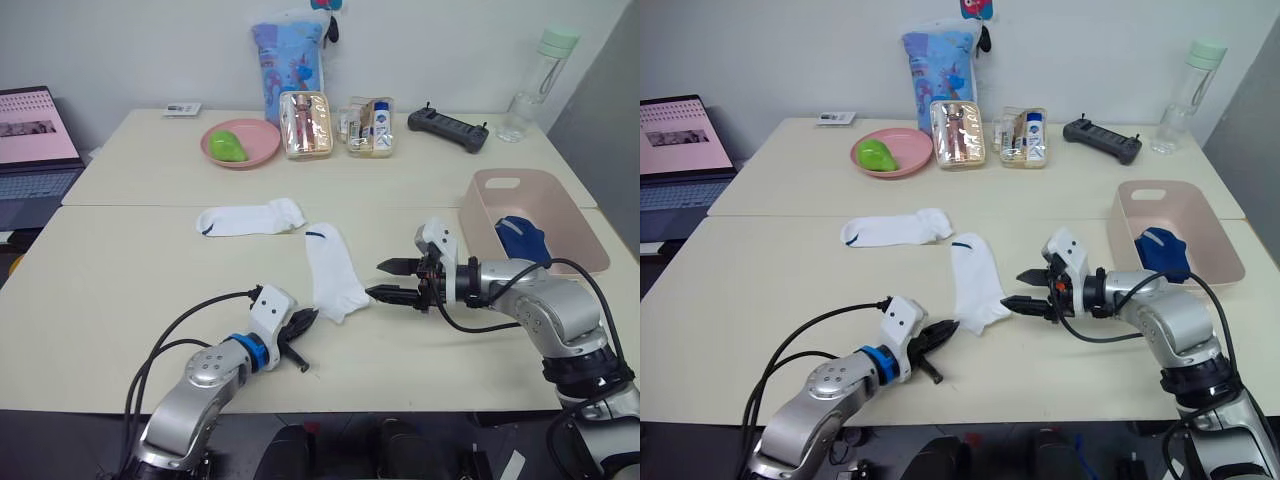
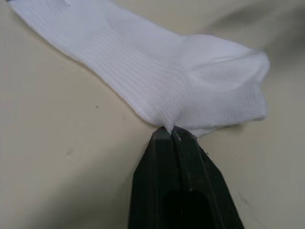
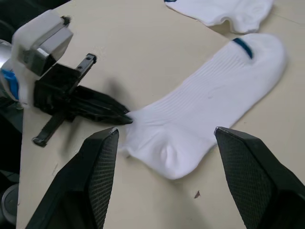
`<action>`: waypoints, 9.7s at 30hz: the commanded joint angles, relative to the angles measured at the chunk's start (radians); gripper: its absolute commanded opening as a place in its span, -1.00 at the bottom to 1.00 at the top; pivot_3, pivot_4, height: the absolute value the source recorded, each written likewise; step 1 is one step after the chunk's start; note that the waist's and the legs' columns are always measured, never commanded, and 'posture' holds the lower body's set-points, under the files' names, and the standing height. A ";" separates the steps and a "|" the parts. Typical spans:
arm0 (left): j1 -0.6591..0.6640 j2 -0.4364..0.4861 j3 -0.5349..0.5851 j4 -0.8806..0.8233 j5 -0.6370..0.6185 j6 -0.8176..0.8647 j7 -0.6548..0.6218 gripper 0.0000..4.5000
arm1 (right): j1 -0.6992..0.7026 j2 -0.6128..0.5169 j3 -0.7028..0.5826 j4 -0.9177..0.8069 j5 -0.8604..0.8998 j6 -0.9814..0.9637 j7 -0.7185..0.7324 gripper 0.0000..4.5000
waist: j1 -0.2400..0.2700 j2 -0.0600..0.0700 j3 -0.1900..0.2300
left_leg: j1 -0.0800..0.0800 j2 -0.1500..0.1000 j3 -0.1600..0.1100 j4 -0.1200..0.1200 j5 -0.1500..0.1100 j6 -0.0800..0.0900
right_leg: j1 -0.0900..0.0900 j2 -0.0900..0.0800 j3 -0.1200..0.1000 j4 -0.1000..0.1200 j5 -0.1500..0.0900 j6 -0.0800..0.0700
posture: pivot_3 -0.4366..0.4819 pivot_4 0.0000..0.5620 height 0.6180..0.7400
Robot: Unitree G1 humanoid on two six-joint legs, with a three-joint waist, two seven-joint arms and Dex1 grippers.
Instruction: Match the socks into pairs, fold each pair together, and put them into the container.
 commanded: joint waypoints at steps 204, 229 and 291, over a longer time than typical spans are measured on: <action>-0.299 0.186 0.130 0.286 0.031 -0.427 -0.382 0.00 | -0.064 0.095 0.037 0.240 -0.316 -0.685 0.188 -0.08 | -0.004 0.000 0.002 | -0.001 0.002 0.001 0.002 0.000 0.000 | -0.002 0.000 0.000 0.002 -0.001 -0.001 | -0.05 -0.47 1.00; -0.054 0.088 0.106 0.405 0.078 -0.498 -0.312 -0.98 | 0.241 0.032 0.083 0.307 -0.469 -0.844 0.085 -1.00 | -0.002 0.001 -0.008 | 0.002 0.001 0.001 0.001 0.000 0.000 | 0.001 0.000 0.000 0.001 -0.001 -0.001 | -0.05 -0.47 1.00; 0.208 0.163 0.301 -0.103 -0.358 0.178 -0.243 -0.99 | 0.236 -0.134 0.026 -0.014 -0.149 -0.266 0.289 -1.00 | -0.002 0.001 -0.008 | 0.011 0.002 -0.001 -0.003 -0.001 0.000 | 0.012 0.000 -0.001 -0.003 -0.003 -0.002 | -0.05 -0.47 1.00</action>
